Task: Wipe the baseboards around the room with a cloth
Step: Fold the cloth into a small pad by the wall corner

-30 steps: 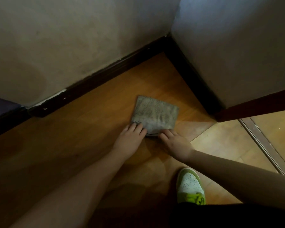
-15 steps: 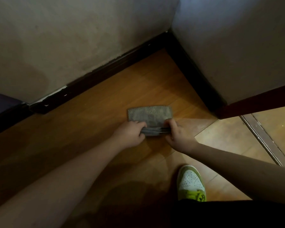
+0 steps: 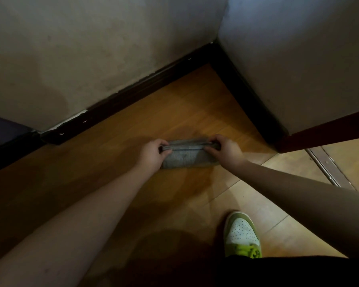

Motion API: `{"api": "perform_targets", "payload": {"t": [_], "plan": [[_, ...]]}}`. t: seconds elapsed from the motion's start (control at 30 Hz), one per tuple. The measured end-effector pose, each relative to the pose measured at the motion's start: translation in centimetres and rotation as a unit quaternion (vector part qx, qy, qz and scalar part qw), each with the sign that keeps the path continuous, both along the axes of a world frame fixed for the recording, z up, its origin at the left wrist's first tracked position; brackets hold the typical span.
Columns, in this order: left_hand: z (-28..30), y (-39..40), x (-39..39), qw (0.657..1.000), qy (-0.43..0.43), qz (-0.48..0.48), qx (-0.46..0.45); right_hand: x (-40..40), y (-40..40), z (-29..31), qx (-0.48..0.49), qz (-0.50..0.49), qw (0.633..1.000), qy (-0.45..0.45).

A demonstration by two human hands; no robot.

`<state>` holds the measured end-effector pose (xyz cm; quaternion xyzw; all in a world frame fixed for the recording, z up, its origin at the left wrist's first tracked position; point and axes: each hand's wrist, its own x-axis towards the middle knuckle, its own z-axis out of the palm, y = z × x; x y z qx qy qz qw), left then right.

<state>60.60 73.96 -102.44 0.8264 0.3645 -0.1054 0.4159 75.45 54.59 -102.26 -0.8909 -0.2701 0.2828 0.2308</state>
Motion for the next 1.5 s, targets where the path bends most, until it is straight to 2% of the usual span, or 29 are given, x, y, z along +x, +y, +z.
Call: {"api": "perform_targets", "payload": {"t": [0.23, 0.33, 0.43, 0.63, 0.8, 0.9, 0.97, 1.03, 1.1, 1.2, 1.27, 1.37, 1.5], "plan": [[-0.7, 0.3, 1.0, 0.998, 0.033, -0.005, 0.062, 1.0, 1.3, -1.2, -0.064, 0.015, 0.995, -0.078], [-0.7, 0.4, 1.4, 0.996, 0.047, -0.009, 0.071, 1.4, 1.4, -1.5, -0.094, 0.032, 0.991, -0.088], [-1.0, 0.3, 1.4, 0.996, 0.056, 0.027, 0.064, 1.8, 1.5, -1.8, -0.123, 0.046, 0.987, -0.089], [-1.0, 0.3, 0.9, 0.992, 0.120, 0.041, -0.009, 2.9, 2.2, -1.8, -0.147, 0.105, 0.982, -0.052], [0.2, 0.2, 0.8, 0.996, 0.041, 0.054, -0.057, 3.5, 2.3, -1.0, -0.168, 0.136, 0.975, 0.053], [0.6, 0.7, 0.6, 0.995, 0.014, 0.043, -0.085, 3.2, 2.2, -0.6, -0.176, 0.158, 0.970, 0.060], [0.9, 1.1, 0.5, 0.985, -0.003, 0.097, -0.144, 2.8, 2.4, -0.2, -0.168, 0.166, 0.970, 0.059], [1.2, 1.4, 0.4, 0.963, -0.009, 0.161, -0.215, 2.7, 2.6, 0.3, -0.153, 0.177, 0.968, 0.093], [1.6, 1.8, 0.4, 0.950, 0.002, 0.175, -0.260, 2.8, 2.8, 0.7, -0.159, 0.197, 0.958, 0.135], [2.5, 2.6, 0.2, 0.952, 0.009, 0.109, -0.285, 3.0, 3.1, 1.0, -0.194, 0.221, 0.948, 0.124], [3.4, 2.9, 0.0, 0.961, 0.008, 0.029, -0.274, 3.0, 3.3, 1.1, -0.169, 0.218, 0.953, 0.128], [4.9, 3.1, 0.1, 0.966, 0.019, -0.086, -0.241, 2.7, 3.8, 1.9, -0.090, 0.214, 0.948, 0.215], [5.9, 3.0, 0.3, 0.958, 0.003, -0.136, -0.253, 1.6, 4.7, 2.6, -0.045, 0.244, 0.928, 0.279]]}}
